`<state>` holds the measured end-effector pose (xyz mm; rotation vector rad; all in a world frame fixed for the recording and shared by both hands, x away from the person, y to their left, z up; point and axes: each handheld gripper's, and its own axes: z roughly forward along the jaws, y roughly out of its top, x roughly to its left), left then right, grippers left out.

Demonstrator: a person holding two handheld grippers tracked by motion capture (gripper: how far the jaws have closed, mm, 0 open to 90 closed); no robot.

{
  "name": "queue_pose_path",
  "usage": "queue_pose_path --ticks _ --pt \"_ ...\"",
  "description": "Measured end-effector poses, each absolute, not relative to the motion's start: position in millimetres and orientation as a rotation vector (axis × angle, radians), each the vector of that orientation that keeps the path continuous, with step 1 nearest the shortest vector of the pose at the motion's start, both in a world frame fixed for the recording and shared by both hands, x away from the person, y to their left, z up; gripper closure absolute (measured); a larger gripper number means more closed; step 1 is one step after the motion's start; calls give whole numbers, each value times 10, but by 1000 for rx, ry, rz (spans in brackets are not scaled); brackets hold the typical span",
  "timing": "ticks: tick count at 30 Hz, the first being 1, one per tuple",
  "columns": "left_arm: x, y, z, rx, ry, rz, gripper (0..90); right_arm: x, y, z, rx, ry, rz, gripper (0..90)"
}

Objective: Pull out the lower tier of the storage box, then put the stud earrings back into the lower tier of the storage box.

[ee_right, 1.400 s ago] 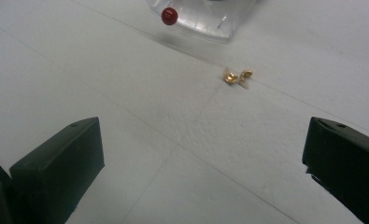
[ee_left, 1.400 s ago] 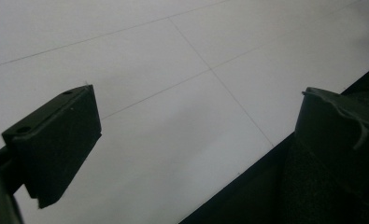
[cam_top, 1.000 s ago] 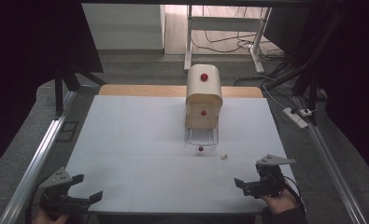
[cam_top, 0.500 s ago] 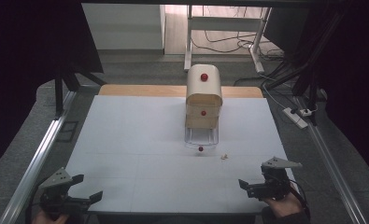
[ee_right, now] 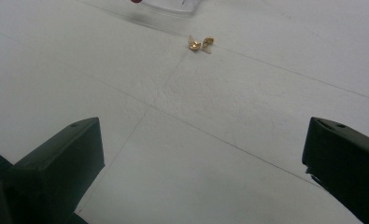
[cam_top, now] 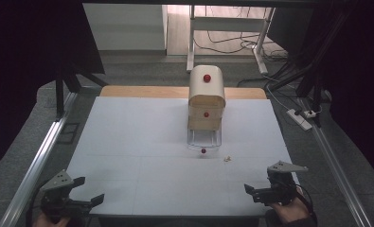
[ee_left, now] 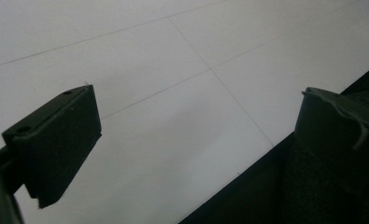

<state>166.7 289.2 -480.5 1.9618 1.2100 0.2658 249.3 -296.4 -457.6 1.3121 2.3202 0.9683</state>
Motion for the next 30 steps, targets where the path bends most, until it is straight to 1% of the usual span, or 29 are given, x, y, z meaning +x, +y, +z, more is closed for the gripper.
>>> queue_pose_path --ticks 17,30 --pt "1674 2898 -4807 1959 1209 260 8 2514 -2942 -4571 1287 2343 976 0" --pt "1675 2896 -4807 1960 1210 260 8 2603 -2934 -4589 1246 2341 992 0"
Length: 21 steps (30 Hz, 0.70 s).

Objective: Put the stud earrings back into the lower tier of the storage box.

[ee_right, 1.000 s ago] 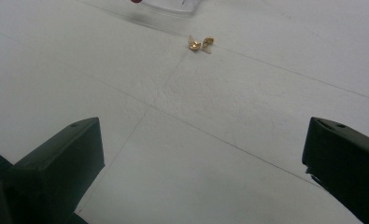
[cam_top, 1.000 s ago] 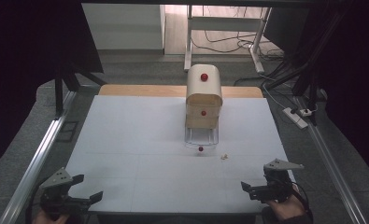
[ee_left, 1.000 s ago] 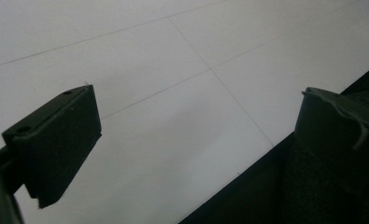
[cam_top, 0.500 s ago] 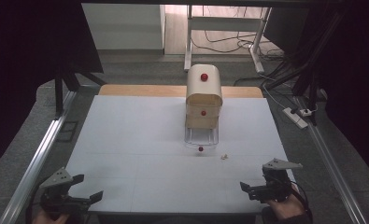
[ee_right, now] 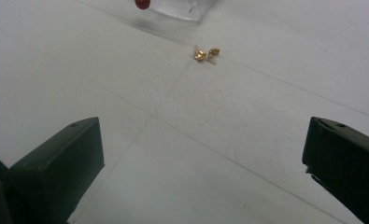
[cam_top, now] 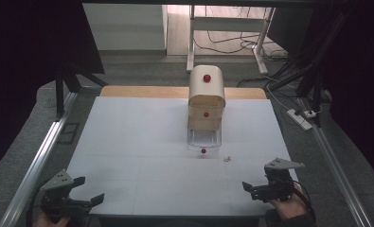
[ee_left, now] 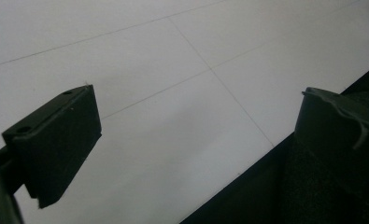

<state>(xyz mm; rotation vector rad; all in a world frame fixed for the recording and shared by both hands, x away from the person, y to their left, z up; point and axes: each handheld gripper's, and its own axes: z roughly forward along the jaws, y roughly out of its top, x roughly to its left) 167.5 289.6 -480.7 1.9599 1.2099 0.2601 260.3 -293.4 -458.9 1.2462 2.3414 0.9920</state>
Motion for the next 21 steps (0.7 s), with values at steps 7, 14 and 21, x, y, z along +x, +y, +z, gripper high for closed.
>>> queue_pose_path --ticks 7,14,21 --pt "1676 2897 -4807 1960 1210 259 8 2662 -2929 -4603 1238 2340 992 0" --pt "1677 2897 -4808 1960 1211 259 8 2739 -2880 -4628 1231 2371 999 0" --pt "1679 2897 -4808 1960 1211 258 8 2843 -2840 -4661 1229 2380 1006 0"
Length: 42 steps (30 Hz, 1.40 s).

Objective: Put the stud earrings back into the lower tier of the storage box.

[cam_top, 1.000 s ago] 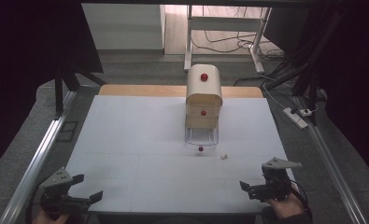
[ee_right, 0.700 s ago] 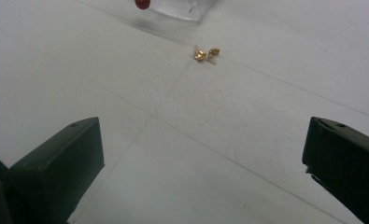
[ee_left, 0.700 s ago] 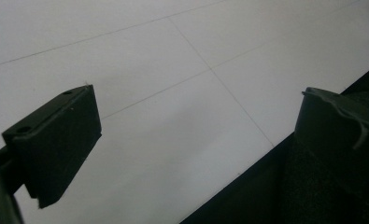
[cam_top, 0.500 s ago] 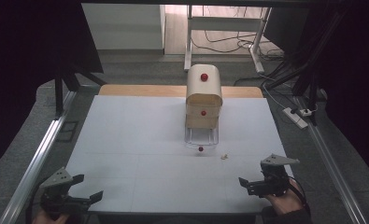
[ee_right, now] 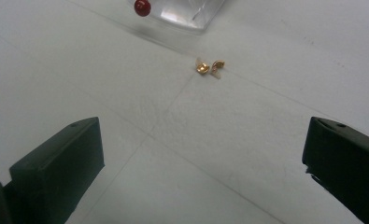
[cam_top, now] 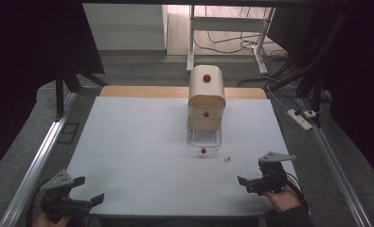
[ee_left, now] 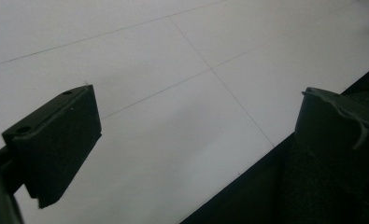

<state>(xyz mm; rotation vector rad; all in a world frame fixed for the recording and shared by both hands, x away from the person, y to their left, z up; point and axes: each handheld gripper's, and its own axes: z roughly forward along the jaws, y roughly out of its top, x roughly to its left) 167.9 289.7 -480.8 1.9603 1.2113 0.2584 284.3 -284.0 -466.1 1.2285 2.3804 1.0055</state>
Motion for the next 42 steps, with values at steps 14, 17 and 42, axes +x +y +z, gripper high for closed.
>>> queue_pose_path --ticks 14,17,42 --pt "1680 2895 -4808 1962 1212 259 8 3044 -2768 -4741 1238 2395 967 0" --pt "1681 2894 -4808 1963 1211 260 8 3094 -2770 -4761 1243 2398 952 0" --pt "1682 2892 -4808 1967 1209 260 8 3481 -2653 -4885 1285 2399 821 0"
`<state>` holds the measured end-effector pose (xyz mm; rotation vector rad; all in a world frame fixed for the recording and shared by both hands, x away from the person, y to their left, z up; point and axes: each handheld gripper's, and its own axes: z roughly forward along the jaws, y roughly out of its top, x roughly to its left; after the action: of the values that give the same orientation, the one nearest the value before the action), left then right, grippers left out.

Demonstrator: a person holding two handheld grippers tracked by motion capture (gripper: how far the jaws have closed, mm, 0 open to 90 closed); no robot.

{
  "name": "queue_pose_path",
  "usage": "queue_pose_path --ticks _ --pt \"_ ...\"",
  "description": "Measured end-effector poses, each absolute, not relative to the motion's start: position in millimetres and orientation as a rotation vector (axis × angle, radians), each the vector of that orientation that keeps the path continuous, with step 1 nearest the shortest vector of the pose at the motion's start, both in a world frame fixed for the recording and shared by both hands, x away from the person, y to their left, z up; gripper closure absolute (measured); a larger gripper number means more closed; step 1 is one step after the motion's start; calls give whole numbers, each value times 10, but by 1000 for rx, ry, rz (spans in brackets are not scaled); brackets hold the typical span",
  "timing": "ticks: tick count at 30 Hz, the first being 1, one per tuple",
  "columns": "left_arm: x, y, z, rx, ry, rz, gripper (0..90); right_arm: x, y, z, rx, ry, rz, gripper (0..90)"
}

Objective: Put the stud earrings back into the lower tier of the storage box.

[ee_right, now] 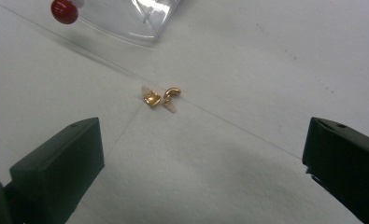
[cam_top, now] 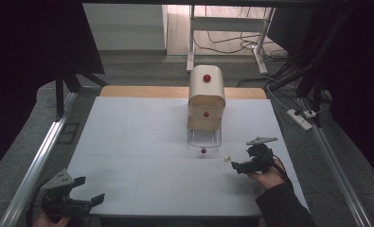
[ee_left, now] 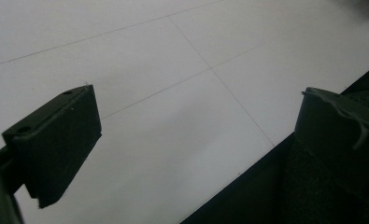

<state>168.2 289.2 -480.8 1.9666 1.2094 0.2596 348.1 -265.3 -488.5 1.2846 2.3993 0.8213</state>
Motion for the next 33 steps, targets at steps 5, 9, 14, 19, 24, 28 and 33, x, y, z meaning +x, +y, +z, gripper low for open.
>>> queue_pose_path --ticks 5,9,14,19,24,28,33 --pt "1683 2892 -4808 1966 1209 258 8 3553 -2621 -4928 1289 2400 779 0" --pt "1684 2893 -4808 1966 1209 258 8 3610 -2609 -4962 1289 2402 755 0" --pt "1684 2893 -4809 1966 1208 257 9 3673 -2602 -4994 1271 2406 720 76" --pt "1685 2893 -4809 1967 1208 257 9 3719 -2573 -5012 1244 2432 714 231" --pt "1686 2893 -4809 1967 1209 257 9 3752 -2510 -5019 1213 2481 718 386" --pt "1686 2892 -4809 1967 1209 257 9 3773 -2456 -5028 1189 2512 711 495" --pt "1688 2892 -4810 1967 1210 256 9 3797 -2384 -5044 1159 2534 708 572"
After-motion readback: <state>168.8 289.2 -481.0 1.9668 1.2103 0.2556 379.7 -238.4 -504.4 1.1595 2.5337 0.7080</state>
